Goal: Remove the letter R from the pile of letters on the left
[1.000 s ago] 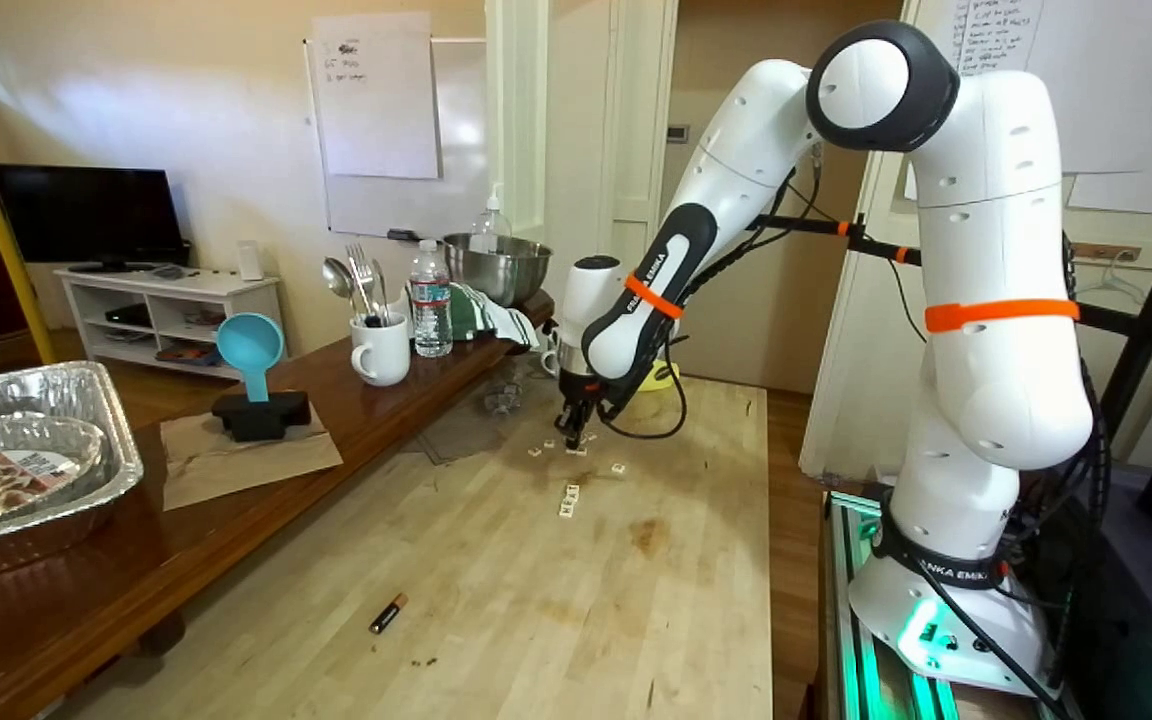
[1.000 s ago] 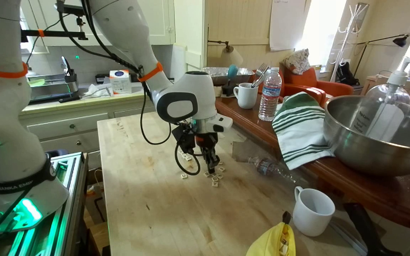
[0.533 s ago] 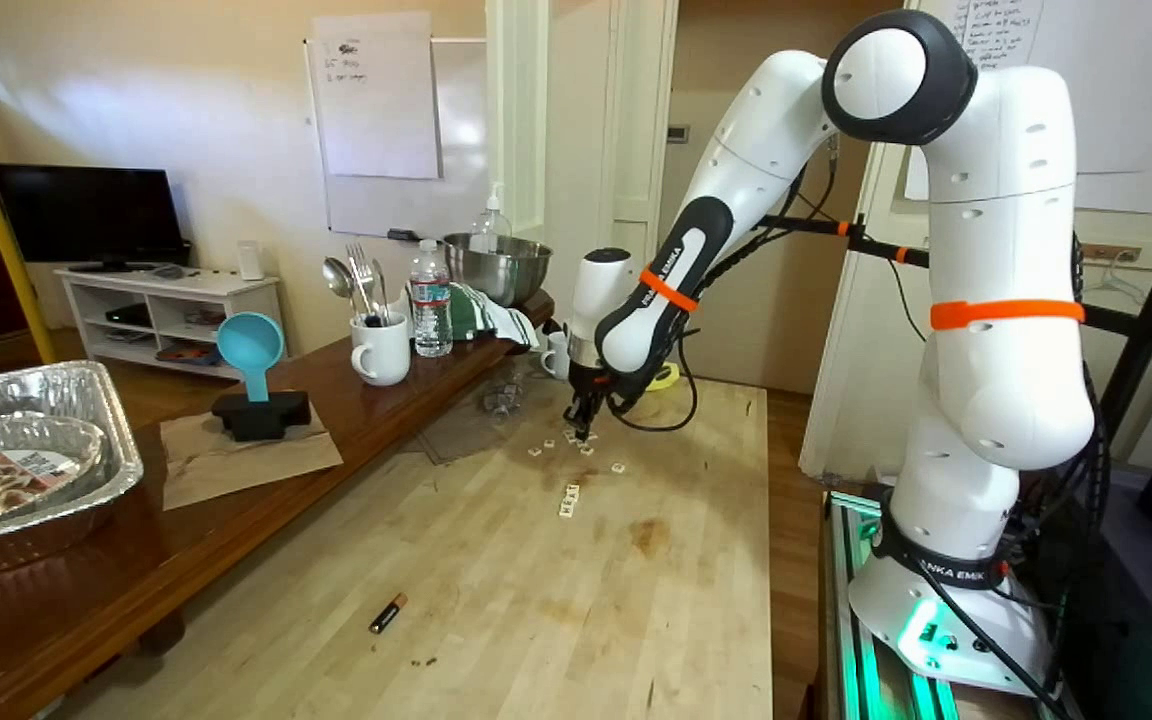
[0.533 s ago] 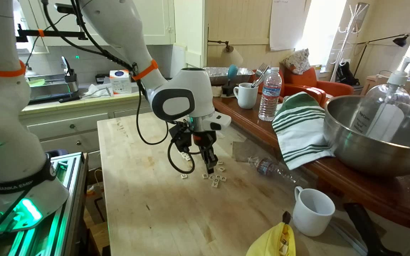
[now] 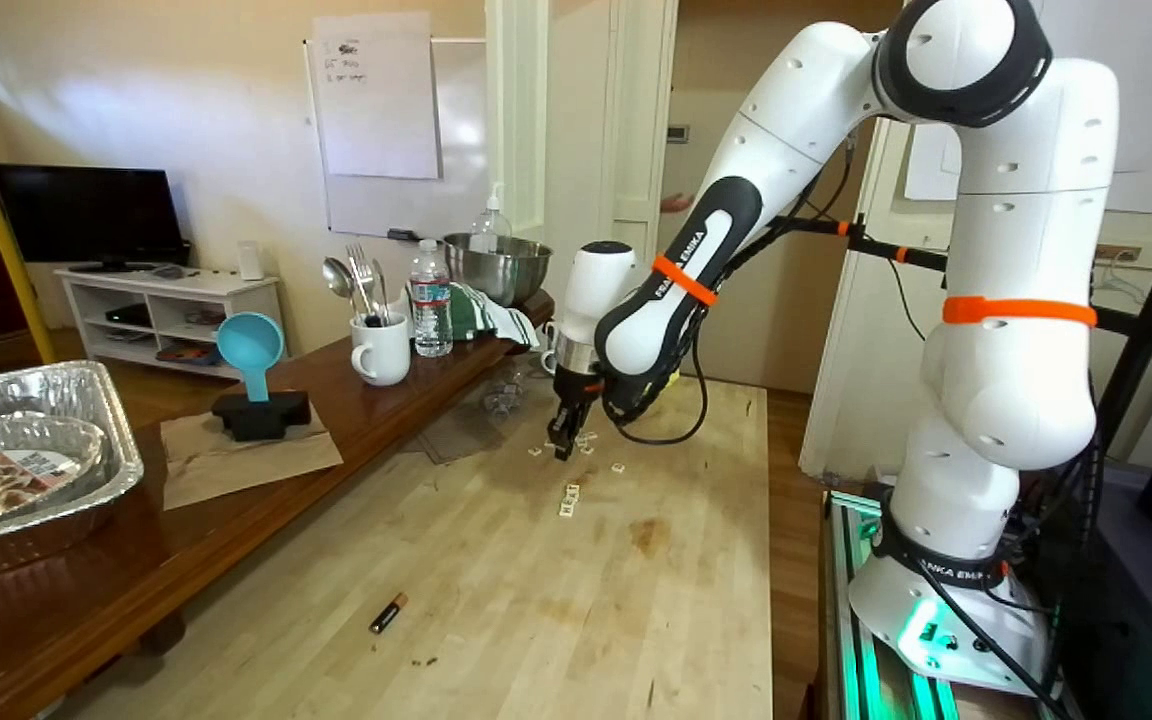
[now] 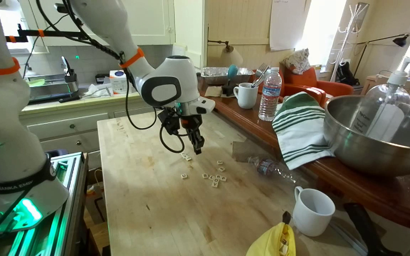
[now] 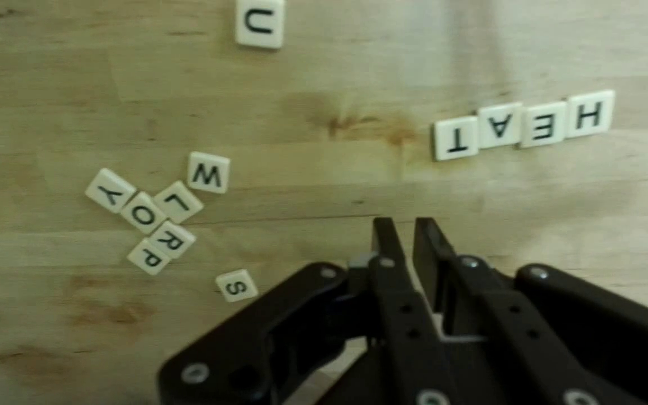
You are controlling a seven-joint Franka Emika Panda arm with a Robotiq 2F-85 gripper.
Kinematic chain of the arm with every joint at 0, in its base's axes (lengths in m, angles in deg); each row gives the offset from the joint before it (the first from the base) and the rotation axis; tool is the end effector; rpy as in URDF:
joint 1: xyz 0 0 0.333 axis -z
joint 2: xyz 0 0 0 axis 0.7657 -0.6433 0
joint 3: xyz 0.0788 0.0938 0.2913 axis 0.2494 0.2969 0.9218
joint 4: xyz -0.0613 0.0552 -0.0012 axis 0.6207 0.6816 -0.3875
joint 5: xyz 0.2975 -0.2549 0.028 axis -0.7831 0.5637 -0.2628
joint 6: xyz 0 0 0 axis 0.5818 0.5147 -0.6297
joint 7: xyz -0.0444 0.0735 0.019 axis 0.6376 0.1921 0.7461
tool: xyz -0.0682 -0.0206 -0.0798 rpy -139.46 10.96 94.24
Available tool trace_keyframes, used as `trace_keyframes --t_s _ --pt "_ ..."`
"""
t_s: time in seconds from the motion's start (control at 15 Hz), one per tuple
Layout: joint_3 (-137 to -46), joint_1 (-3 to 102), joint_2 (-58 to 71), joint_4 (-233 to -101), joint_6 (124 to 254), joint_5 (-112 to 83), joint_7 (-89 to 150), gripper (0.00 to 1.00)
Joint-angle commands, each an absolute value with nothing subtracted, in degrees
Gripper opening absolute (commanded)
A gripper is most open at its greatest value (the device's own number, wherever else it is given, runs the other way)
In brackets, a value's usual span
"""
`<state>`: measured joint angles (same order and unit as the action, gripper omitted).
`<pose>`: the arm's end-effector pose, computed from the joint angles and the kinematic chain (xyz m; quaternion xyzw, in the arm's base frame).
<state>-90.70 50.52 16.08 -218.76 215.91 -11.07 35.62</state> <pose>0.4818 -0.0235 0.2516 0.9952 0.0198 0.0922 0.0265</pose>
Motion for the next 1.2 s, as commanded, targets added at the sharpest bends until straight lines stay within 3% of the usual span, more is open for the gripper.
trace_keyframes --t_s 0.0,0.47,1.13 --pt "-86.3 50.2 18.2 -221.4 215.4 -18.5 39.7 0.47" --pt "-83.7 49.2 18.5 -221.4 214.1 -20.7 40.9 0.99" --pt "-84.4 49.0 20.6 -221.6 211.5 -18.9 40.0 1.00"
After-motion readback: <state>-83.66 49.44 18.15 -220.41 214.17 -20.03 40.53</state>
